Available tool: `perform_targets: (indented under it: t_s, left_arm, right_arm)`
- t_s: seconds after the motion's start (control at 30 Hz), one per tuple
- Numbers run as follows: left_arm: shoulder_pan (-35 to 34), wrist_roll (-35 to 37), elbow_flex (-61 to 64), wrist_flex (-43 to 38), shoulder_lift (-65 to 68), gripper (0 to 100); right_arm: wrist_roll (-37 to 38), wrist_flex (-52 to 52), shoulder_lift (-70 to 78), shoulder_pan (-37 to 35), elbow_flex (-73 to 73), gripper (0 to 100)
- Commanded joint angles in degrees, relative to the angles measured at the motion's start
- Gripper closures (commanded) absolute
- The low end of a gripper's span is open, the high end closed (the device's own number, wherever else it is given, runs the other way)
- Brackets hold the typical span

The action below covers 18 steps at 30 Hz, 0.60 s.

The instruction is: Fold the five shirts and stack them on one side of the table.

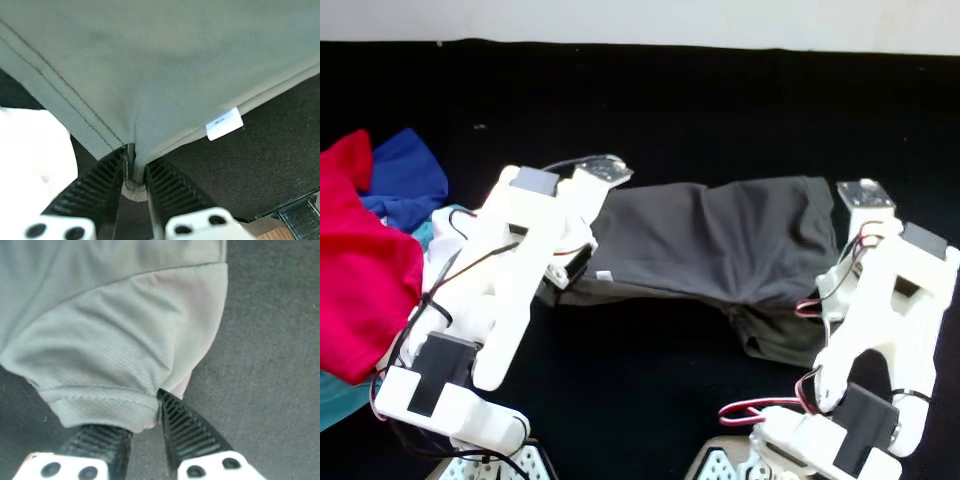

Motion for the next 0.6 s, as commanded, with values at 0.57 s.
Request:
perform_targets:
  t_s: [0.57]
  left_arm:
    - [-7.69,-0.18,-32.48,13.98,-2.33,81]
  right_arm:
    - [3.60,10.95,-16.31,-6.55,-12.62,78.9]
